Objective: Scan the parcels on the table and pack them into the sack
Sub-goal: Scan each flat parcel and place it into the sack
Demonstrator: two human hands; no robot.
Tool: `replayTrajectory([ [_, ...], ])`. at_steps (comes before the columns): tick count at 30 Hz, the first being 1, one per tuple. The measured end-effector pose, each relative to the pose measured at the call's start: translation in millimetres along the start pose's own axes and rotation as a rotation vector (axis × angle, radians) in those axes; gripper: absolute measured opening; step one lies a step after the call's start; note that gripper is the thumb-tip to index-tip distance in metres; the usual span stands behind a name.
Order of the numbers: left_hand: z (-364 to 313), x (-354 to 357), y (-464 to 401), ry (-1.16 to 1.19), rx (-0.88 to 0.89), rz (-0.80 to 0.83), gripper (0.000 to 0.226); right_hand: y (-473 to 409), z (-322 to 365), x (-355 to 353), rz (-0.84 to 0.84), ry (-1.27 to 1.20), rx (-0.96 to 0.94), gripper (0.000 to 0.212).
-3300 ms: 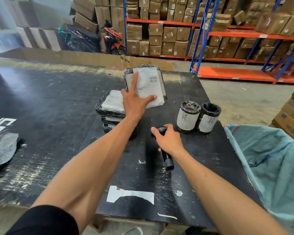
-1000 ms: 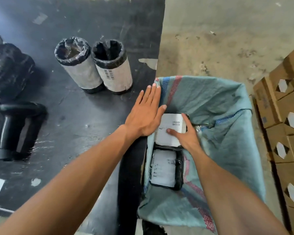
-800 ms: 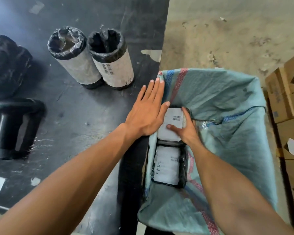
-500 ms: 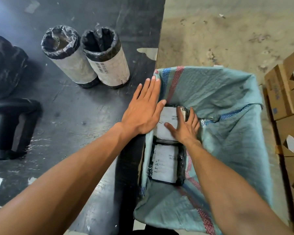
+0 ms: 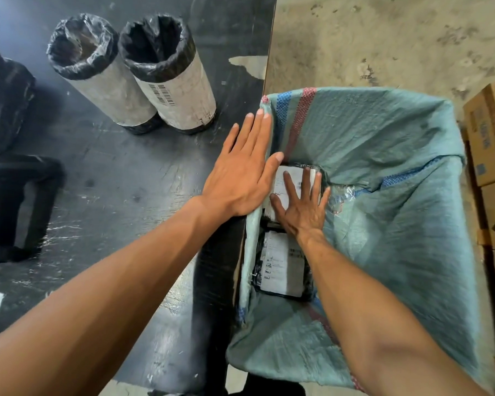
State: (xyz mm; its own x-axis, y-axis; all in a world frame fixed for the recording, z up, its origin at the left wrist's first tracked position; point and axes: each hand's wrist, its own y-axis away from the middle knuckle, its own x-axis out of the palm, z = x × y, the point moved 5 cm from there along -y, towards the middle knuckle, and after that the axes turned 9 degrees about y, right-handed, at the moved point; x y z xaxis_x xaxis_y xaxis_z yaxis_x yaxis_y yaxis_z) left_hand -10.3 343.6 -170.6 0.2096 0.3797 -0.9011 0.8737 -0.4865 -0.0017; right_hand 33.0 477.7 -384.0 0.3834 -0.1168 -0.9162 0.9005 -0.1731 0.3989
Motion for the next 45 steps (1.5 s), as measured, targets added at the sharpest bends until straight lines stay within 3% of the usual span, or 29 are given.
replayTrajectory([
  [13, -2.0, -2.6, 2.0, 0.028, -0.008, 0.027, 0.066, 49.1, -18.6, -33.3, 0.153, -0.132, 0.014, 0.076],
  [18, -5.9, -6.5, 2.9, 0.096, -0.014, -0.001, 0.066, 80.6, -37.4, -74.1, 0.056, -0.253, 0.073, 0.078],
  [24, -9.0, -24.6, 25.9, 0.354, -0.016, -0.123, 0.057, 130.6, -33.9, -127.7, -0.045, -0.314, 0.061, 0.078],
  [29, -4.6, -56.8, 51.5, 0.296, 0.103, -0.106, 0.049, 167.2, -23.5, -177.6, -0.159, -0.304, 0.091, 0.074],
  [38, 58.1, -196.7, 94.6, 0.241, 0.247, -0.328, 0.043, 204.9, 75.4, -281.5, -0.463, -0.235, 0.028, 0.066],
  [45, 174.0, -303.8, 130.9, 0.094, 0.101, -0.538, 0.055, 206.9, 218.8, -317.2, -0.571, -0.234, -0.156, 0.059],
])
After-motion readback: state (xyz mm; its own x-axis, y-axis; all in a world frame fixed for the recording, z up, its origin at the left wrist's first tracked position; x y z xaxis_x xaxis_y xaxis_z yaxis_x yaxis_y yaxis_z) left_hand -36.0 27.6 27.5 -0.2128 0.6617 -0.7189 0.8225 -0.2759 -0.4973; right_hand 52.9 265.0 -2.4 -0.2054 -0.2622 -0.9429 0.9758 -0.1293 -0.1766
